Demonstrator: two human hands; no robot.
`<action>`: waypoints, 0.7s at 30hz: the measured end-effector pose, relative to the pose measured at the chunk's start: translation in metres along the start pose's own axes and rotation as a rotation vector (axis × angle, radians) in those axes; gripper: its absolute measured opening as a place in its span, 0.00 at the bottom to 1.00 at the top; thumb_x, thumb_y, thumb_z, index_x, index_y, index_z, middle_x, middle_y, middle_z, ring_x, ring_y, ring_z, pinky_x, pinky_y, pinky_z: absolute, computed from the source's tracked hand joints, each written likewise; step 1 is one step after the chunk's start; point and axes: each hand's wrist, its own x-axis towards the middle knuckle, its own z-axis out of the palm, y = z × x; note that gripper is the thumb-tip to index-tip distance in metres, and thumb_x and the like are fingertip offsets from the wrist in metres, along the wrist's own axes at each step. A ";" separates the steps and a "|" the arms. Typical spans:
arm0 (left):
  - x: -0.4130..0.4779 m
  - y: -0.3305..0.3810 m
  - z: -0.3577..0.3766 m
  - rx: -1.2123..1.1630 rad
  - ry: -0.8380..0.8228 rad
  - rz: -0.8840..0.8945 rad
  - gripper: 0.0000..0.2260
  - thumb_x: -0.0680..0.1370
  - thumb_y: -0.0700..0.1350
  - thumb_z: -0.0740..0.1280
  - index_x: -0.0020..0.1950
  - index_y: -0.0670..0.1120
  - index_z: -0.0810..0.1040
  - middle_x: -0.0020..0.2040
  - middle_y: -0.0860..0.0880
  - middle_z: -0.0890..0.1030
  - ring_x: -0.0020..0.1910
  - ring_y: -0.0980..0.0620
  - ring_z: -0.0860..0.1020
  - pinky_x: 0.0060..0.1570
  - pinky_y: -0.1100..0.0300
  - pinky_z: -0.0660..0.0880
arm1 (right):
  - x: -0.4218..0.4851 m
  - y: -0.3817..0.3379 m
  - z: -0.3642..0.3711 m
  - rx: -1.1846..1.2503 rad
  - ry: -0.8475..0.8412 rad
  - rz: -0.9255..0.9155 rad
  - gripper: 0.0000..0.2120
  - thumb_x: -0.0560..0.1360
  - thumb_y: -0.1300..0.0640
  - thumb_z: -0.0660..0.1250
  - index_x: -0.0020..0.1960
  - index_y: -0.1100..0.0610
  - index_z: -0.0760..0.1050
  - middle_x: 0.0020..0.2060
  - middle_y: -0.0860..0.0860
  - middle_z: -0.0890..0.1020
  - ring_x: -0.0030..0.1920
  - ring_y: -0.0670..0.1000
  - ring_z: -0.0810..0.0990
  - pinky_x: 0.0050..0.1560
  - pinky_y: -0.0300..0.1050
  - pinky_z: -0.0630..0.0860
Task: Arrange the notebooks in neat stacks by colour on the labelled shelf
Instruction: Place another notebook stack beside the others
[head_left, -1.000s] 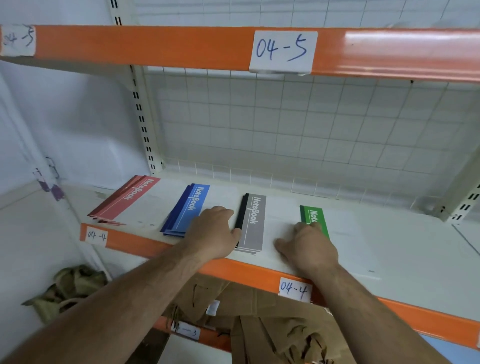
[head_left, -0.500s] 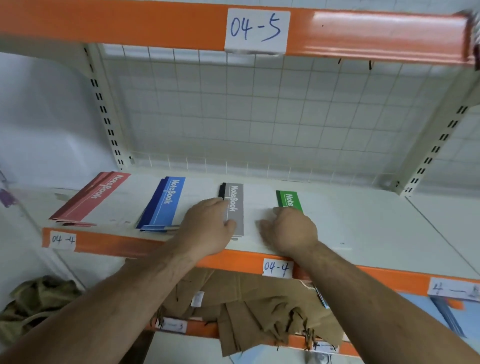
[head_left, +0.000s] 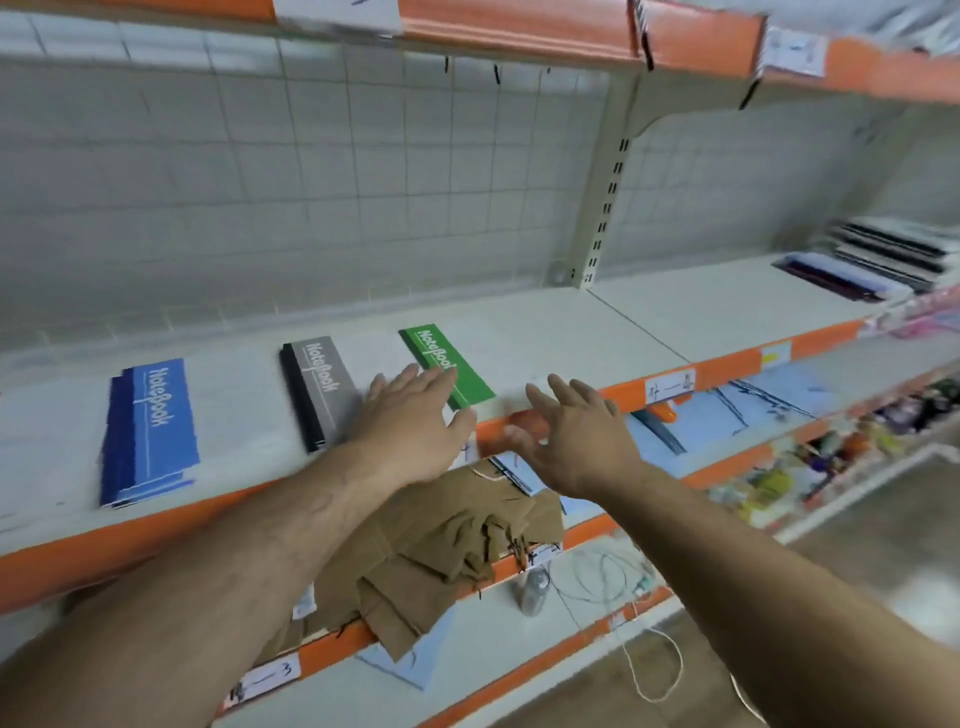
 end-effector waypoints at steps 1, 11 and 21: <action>0.003 0.011 0.004 0.001 -0.013 0.039 0.29 0.83 0.61 0.50 0.82 0.53 0.51 0.82 0.53 0.52 0.80 0.51 0.49 0.78 0.48 0.44 | -0.011 0.011 -0.001 0.004 -0.003 0.042 0.36 0.78 0.29 0.51 0.80 0.46 0.53 0.81 0.50 0.53 0.80 0.55 0.49 0.77 0.61 0.51; 0.020 0.136 0.051 0.053 -0.124 0.362 0.31 0.83 0.62 0.50 0.82 0.51 0.47 0.82 0.52 0.49 0.81 0.50 0.45 0.78 0.46 0.42 | -0.104 0.132 -0.014 -0.026 -0.017 0.386 0.38 0.78 0.29 0.50 0.81 0.46 0.49 0.81 0.49 0.51 0.80 0.54 0.49 0.77 0.58 0.52; 0.047 0.299 0.088 0.129 -0.191 0.474 0.30 0.83 0.62 0.48 0.82 0.52 0.46 0.82 0.52 0.47 0.81 0.50 0.45 0.78 0.45 0.41 | -0.143 0.279 -0.035 -0.005 0.017 0.460 0.38 0.78 0.29 0.51 0.81 0.47 0.49 0.81 0.50 0.52 0.80 0.55 0.50 0.77 0.58 0.53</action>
